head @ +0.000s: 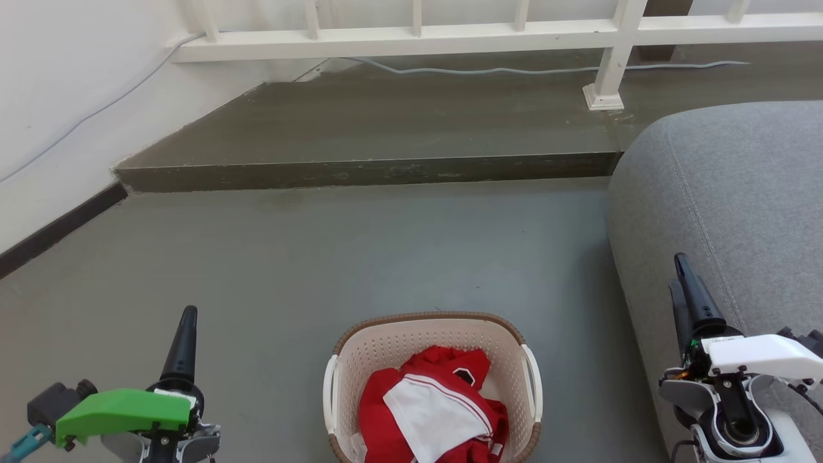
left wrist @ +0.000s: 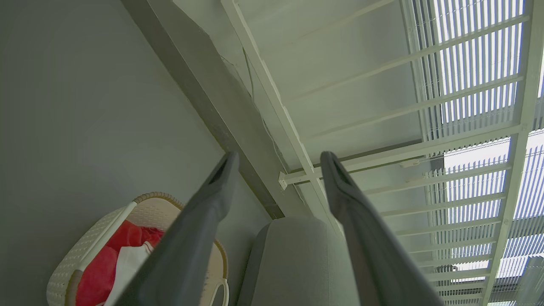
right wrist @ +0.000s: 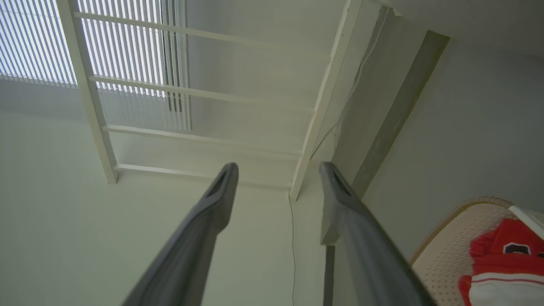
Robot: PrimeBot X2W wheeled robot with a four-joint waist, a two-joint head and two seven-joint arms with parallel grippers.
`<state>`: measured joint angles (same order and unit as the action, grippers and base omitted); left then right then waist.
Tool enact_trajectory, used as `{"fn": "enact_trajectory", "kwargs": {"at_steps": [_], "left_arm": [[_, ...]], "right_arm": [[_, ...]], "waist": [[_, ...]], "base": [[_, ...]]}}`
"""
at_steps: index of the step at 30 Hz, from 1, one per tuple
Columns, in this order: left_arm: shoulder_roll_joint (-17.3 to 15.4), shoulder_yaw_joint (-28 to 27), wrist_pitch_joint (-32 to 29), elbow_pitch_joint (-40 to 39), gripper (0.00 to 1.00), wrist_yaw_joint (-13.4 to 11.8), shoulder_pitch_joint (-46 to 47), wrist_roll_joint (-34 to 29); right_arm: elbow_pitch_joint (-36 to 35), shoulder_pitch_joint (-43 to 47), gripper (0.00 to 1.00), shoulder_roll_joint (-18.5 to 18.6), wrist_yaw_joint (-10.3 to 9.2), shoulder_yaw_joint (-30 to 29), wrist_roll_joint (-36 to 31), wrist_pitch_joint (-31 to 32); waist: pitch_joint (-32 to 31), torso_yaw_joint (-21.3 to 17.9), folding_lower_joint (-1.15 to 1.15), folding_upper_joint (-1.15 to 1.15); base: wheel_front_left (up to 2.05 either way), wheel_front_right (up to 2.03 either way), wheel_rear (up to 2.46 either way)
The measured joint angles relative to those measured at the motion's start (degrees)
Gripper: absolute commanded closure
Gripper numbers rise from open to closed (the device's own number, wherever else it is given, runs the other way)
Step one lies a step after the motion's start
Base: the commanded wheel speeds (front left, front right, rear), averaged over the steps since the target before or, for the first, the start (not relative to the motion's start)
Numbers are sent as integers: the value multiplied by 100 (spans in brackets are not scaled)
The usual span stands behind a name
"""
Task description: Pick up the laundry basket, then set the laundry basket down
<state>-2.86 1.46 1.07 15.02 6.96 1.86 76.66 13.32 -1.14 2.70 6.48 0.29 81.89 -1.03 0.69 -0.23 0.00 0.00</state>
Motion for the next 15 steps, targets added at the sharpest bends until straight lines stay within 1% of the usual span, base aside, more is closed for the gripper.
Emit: {"fn": "enact_trajectory", "kwargs": {"at_steps": [8, 15], "left_arm": [[-19, 66, 154, -111, 0, 0, 63, -790], [-111, 122, 281, -193, 0, -1, 70, -1724]], "right_arm": [[-172, -101, 0, 134, 3, 167, -670, -154], [-267, -116, 0, 201, 4, 244, -1470, -299]], "waist": [[9, -1, 0, 0], [17, -3, 0, 0]], "base": [[0, 0, 0], [0, 0, 0]]}}
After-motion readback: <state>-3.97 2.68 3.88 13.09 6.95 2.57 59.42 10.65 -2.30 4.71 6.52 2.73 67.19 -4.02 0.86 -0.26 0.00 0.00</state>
